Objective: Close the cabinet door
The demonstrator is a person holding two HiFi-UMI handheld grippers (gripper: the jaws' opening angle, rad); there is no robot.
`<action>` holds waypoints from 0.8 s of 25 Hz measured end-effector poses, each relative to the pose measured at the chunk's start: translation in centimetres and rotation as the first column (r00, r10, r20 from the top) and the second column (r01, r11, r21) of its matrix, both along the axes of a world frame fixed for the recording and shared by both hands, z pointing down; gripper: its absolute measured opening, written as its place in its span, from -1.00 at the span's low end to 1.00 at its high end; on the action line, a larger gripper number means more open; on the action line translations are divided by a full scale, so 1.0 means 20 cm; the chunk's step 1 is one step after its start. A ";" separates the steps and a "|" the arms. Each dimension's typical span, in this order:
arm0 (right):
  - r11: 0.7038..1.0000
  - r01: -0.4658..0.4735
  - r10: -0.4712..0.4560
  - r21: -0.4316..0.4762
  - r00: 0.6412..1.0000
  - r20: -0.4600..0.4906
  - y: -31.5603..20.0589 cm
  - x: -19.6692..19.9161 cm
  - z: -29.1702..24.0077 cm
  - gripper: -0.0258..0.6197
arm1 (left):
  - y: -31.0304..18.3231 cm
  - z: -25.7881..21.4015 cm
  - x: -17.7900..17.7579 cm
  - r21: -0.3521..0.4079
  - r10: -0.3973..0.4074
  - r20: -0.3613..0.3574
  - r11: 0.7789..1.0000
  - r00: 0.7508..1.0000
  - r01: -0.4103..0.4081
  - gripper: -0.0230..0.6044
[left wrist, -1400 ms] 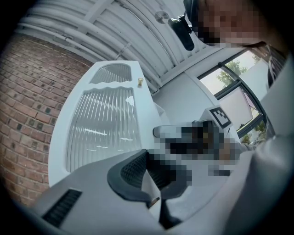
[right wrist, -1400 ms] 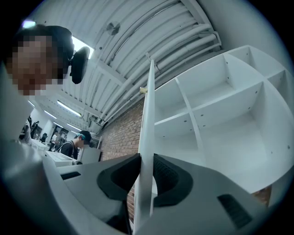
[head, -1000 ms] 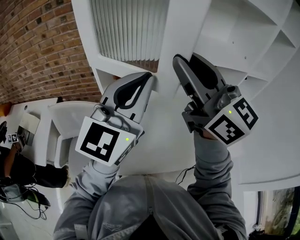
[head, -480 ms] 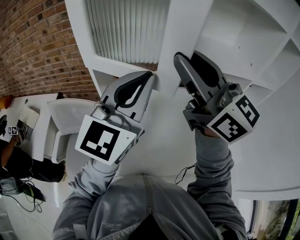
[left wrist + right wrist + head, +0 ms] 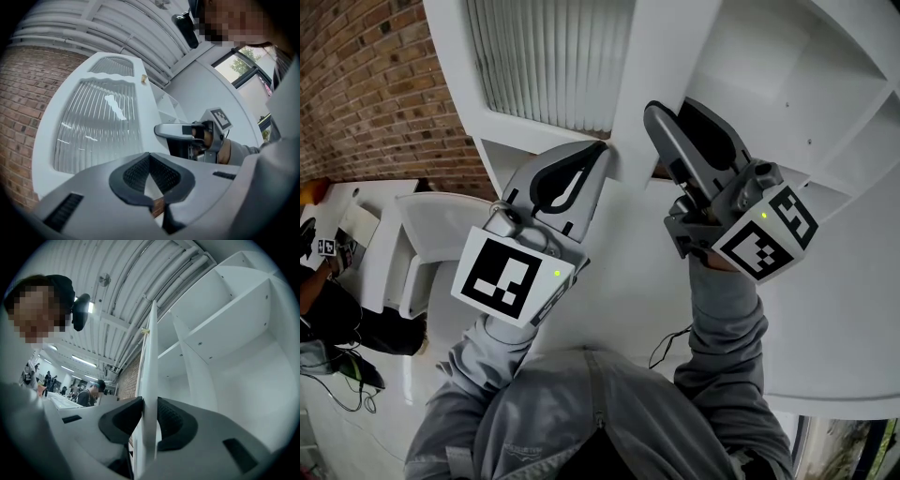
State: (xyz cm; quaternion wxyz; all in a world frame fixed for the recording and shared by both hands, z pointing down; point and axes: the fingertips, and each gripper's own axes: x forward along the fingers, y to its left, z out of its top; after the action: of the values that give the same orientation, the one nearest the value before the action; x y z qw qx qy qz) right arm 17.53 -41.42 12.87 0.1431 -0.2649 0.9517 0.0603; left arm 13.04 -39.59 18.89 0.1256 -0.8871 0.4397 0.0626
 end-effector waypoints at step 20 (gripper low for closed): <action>0.998 0.058 -0.059 -0.031 0.998 -0.016 -0.17 0.00 -0.03 -0.57 | -0.17 -0.01 0.04 -0.017 -0.062 -0.010 0.998 0.998 0.062 -0.92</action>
State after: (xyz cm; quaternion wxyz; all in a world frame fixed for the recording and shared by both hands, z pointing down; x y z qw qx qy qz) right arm 17.51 -44.79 12.17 0.1327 -0.2386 0.9610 0.0437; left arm 13.76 -42.90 18.62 0.1180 -0.8737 0.4681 0.0596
